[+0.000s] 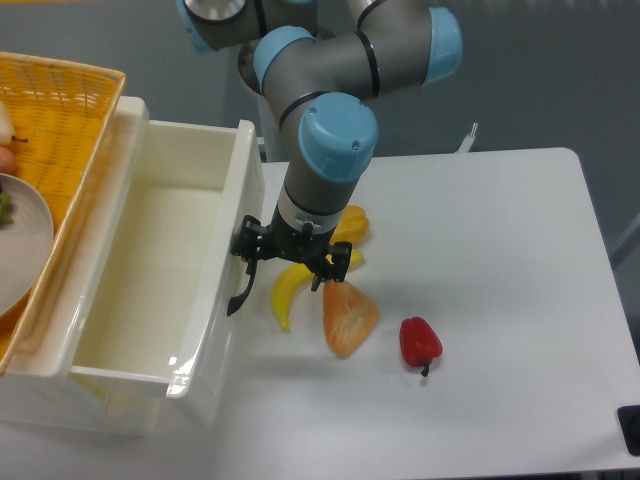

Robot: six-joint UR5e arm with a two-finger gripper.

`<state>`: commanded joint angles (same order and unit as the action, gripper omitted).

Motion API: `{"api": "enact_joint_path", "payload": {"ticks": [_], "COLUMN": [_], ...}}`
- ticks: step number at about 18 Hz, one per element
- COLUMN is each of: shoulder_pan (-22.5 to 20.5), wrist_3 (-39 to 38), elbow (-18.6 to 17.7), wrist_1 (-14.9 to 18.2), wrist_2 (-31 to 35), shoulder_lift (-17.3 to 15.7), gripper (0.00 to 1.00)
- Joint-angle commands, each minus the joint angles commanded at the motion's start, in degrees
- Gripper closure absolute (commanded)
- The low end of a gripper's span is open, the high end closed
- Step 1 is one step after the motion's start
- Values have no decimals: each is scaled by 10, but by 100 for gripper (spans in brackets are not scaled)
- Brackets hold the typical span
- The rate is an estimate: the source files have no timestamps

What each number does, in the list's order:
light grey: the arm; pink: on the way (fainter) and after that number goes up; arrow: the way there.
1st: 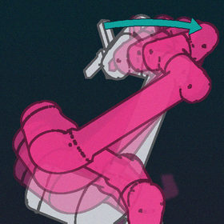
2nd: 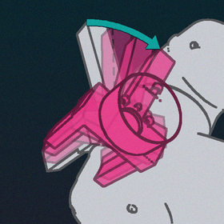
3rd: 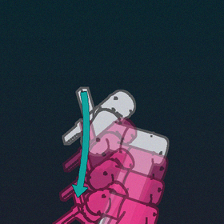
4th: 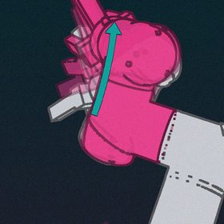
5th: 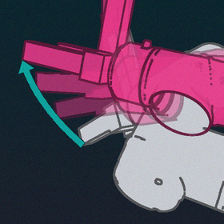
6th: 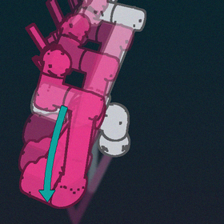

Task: Slide the top white drawer open
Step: 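Keep pulling the drawer further out along its runners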

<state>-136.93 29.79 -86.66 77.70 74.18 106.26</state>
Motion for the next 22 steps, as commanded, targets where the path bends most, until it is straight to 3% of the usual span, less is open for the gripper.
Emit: {"api": "enact_joint_path", "payload": {"ticks": [22], "shoulder_pan": [-39], "wrist_3": [31], "elbow": [16], "wrist_1": [2], "wrist_2": [-1], "shoulder_lift": [30], "gripper": [0]}}
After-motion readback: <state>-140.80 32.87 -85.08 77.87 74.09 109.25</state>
